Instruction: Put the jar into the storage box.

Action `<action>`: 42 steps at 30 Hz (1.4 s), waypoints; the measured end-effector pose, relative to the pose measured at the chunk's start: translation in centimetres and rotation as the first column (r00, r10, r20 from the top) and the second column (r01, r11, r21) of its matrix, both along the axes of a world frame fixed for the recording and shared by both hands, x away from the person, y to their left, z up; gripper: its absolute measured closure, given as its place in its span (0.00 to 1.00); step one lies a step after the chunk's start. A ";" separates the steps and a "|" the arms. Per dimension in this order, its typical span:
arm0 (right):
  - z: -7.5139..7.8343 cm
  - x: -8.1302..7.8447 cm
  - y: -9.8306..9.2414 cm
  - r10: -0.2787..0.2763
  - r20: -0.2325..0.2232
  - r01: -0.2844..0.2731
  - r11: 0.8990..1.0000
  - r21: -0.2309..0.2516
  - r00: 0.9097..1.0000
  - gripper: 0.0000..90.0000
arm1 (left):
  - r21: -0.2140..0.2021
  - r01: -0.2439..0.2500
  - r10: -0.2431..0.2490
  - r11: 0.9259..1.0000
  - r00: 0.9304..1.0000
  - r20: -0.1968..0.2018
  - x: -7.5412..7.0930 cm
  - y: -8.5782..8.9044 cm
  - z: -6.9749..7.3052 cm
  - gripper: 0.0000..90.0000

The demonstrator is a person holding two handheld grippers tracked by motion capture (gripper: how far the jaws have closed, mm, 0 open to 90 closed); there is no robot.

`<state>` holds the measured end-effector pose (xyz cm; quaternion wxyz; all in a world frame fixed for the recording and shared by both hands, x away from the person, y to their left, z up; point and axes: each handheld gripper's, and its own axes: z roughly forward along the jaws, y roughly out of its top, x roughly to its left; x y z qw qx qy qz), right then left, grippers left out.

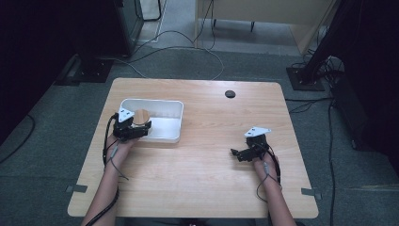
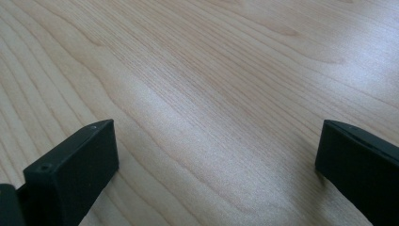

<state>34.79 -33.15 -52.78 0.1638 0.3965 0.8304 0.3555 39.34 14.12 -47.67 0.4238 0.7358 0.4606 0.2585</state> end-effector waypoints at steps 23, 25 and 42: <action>0.0 0.0 0.0 -0.001 -0.001 0.001 1.000 0.000 1.000 0.00 | -0.006 0.029 -0.028 1.000 1.000 0.005 -0.9 0.8 1.5 0.24; 0.0 0.0 0.0 0.000 0.000 0.000 1.000 0.000 1.000 0.00 | -0.002 0.033 -0.033 0.999 0.999 0.006 -1.0 0.8 1.5 0.24; 0.0 0.0 0.0 0.000 0.000 0.000 1.000 0.000 1.000 0.00 | 0.037 0.072 -0.072 0.997 0.997 -0.007 -2.1 1.3 2.3 0.24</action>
